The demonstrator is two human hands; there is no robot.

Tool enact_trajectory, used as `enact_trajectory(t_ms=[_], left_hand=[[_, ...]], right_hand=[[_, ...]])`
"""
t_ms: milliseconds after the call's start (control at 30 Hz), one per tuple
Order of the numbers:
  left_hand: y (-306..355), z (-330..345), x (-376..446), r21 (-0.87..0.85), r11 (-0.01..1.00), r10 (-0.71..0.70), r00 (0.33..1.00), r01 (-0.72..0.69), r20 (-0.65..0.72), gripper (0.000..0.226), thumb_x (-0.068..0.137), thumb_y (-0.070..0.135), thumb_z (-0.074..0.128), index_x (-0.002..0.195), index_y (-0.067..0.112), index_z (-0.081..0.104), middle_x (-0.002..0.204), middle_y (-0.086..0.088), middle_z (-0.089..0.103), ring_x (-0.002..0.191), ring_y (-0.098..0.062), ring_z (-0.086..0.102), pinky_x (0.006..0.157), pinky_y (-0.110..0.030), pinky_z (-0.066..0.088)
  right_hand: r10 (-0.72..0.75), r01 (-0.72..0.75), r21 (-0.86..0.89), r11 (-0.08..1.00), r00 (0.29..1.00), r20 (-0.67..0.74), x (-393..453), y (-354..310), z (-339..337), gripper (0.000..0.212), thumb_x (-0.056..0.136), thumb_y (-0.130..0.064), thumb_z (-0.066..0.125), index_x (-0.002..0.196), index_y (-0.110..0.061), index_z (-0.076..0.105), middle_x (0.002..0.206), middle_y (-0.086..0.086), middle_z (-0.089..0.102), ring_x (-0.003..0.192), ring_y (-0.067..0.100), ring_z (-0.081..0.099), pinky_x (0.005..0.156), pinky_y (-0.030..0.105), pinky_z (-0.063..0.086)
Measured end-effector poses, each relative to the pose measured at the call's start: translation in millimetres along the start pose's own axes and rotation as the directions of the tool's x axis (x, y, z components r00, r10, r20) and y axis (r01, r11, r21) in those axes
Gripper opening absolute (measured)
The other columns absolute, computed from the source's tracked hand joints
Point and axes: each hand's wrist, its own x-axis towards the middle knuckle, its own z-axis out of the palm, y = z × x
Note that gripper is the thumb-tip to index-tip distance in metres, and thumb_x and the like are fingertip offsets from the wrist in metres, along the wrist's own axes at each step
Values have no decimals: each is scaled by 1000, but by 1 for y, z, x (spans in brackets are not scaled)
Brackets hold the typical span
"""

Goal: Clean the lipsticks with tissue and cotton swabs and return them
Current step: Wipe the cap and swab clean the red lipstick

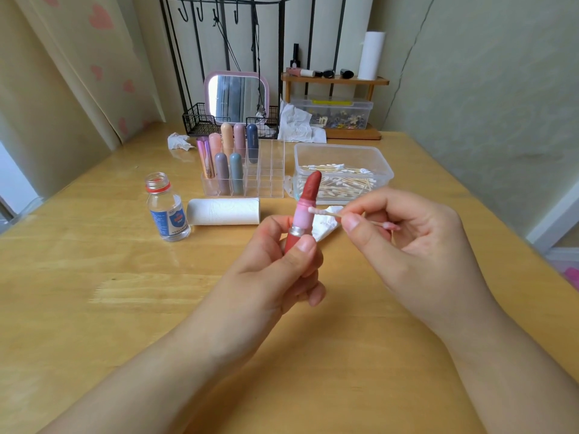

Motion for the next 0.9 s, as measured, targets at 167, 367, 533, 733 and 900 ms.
enact_trajectory(t_ms=[167,367,533,733,900], left_hand=[[-1,-1,0,2,1000,11,1000,-11,13,14,87,22,47,94,11,42,67,1,37,55,-12,32,62,-26,43],[0,-2,0,2,1000,21,999,-21,32,11,89,23,44,92,11,44,68,3,46,56,-13,37,64,-27,43],[-2,-2,1,16,1000,18,999,-19,29,17,89,24,45,94,9,48,71,1,49,57,-13,39,63,-27,44],[-4,-2,2,1,1000,15,999,-15,30,17,90,24,43,92,8,49,71,2,48,57,-12,40,62,-27,45],[-4,0,2,-15,1000,10,999,-10,41,19,90,24,43,94,5,48,71,1,48,57,-12,40,62,-26,45]], right_hand=[[-17,17,-18,1000,1000,-5,0,0,-1,7,82,-23,61,76,-22,64,58,11,47,55,13,39,56,14,34],[3,-3,-12,1000,1000,-14,2,2,-4,10,80,-27,59,75,-20,64,56,16,43,53,21,37,54,16,34],[-6,6,-10,1000,1000,-7,1,0,1,9,82,-16,64,74,-21,64,58,12,48,53,9,39,56,14,35],[8,-9,-20,1000,1000,-28,2,0,-2,10,80,-26,61,73,-20,63,54,18,42,53,21,36,53,17,32],[9,-9,-8,1000,1000,-26,1,-2,0,10,81,-14,62,72,-17,63,56,14,45,51,12,36,54,14,33]])
